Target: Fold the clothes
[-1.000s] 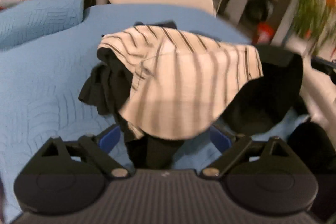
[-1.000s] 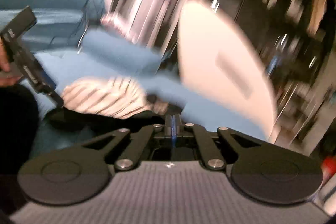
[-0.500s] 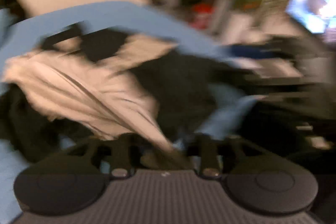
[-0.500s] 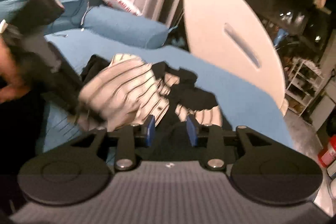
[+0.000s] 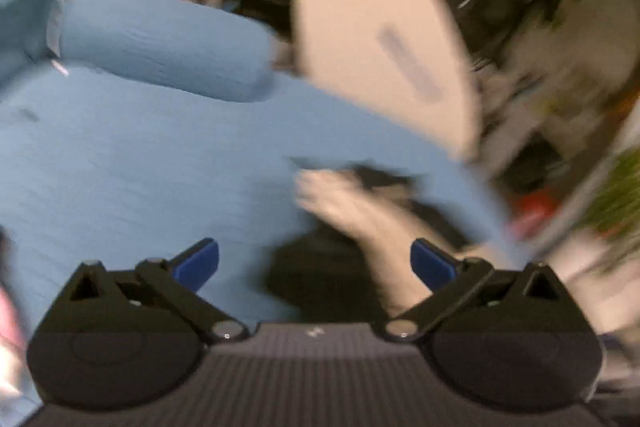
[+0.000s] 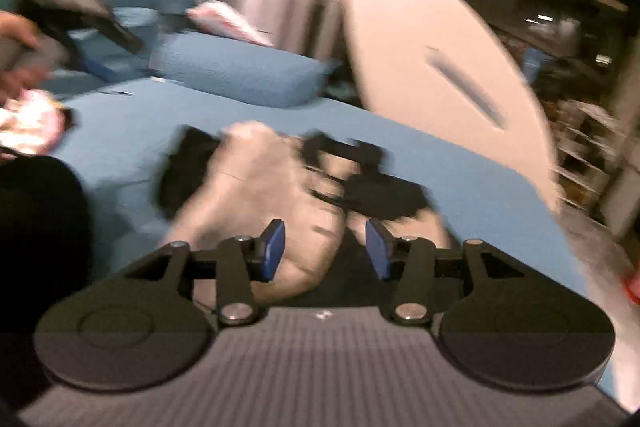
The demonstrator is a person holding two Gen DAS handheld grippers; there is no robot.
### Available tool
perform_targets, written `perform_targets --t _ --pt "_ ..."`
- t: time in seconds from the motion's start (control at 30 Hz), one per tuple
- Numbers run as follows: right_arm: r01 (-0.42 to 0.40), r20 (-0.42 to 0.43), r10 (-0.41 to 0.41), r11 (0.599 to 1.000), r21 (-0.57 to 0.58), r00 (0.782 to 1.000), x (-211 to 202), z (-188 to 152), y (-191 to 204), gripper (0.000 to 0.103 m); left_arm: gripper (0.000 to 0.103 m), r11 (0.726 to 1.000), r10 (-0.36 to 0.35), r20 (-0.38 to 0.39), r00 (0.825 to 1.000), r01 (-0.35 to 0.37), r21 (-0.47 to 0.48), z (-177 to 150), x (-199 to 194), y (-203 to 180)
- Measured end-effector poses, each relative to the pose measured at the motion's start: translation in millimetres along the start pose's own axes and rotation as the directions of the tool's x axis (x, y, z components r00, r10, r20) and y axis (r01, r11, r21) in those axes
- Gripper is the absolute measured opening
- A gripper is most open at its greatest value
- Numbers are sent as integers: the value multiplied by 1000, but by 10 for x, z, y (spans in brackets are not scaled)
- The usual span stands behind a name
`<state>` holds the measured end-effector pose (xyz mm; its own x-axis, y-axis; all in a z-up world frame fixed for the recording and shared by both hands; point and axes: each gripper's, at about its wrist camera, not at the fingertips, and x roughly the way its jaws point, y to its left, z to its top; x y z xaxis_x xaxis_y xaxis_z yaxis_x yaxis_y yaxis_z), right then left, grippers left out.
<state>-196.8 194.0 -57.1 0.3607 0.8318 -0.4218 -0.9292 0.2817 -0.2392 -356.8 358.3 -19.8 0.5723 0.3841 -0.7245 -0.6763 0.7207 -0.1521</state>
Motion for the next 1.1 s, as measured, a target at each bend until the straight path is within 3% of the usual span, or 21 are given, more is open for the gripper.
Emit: perform_targets --t 0.07,0.17,0.23,0.33,0.37,0.4,0.47,0.53,0.57,0.6,0.67,0.7,0.77,0.83,0.9,0.93,0.97,1.0,1.03,1.07,1.1 --pt "-57 35 61 994 -94 998 130 133 228 49 94 992 82 -116 990 -70 104 38 428 -99" --pt "-90 62 99 985 -145 993 204 292 478 49 88 989 -55 -210 976 83 124 47 780 -298" --pt "-111 65 120 985 -132 991 157 299 541 49 86 979 -58 -188 980 92 180 59 894 -501" --pt "-118 36 123 987 -108 992 88 175 541 50 43 967 -34 -195 980 82 242 37 998 -635" --pt "-112 16 114 989 -98 993 74 122 521 50 14 966 -31 -196 980 80 248 38 1008 -654" --pt "-105 -4 105 991 -87 994 59 69 502 50 12 971 -19 -154 988 55 232 47 899 -609" --pt "-65 -17 64 997 -36 998 -13 -34 374 50 11 963 96 61 994 -108 249 92 464 -579" --pt "-13 -9 14 1000 12 1000 -94 -108 238 50 11 948 171 251 953 -229 220 109 37 -516" --pt "4 -5 -4 1000 29 1000 -113 -130 191 50 11 937 212 344 915 -290 194 116 -183 -476" --pt "31 1 -31 998 57 1000 -139 -165 109 50 11 915 290 442 849 -382 133 109 -460 -368" --pt "105 -8 -104 987 125 995 -167 -282 -112 50 15 846 432 598 675 -533 -10 100 -987 -150" --pt "126 -25 -124 981 146 992 -148 -318 -188 50 15 815 487 576 656 -578 -32 151 -970 -28" --pt "152 -66 -143 972 180 988 -93 -366 -304 50 16 794 566 473 675 -601 -93 178 -924 360" --pt "171 -107 -150 961 216 983 -38 -399 -416 50 18 811 581 384 717 -550 -199 127 -953 707" --pt "180 -149 -148 958 225 978 3 -415 -514 50 27 796 599 365 712 -484 -362 -52 -1163 969" --pt "188 -153 -157 957 222 976 2 -432 -537 50 31 765 622 375 687 -431 -479 -186 -1288 1057" --pt "211 -153 -179 952 222 972 -23 -461 -591 50 44 724 646 380 662 -373 -580 -311 -1409 1138" --pt "238 -154 -207 945 223 966 -57 -495 -660 51 54 708 662 390 640 -362 -607 -338 -1472 1136" --pt "253 -156 -221 940 231 963 -73 -516 -709 54 78 694 677 403 616 -351 -629 -361 -1534 1120" --pt "275 -166 -237 923 270 957 -84 -558 -837 55 97 706 679 443 585 -355 -613 -347 -1571 977" --pt "292 -178 -246 903 314 953 -97 -597 -966 56 102 748 637 462 617 -350 -564 -267 -1538 889"
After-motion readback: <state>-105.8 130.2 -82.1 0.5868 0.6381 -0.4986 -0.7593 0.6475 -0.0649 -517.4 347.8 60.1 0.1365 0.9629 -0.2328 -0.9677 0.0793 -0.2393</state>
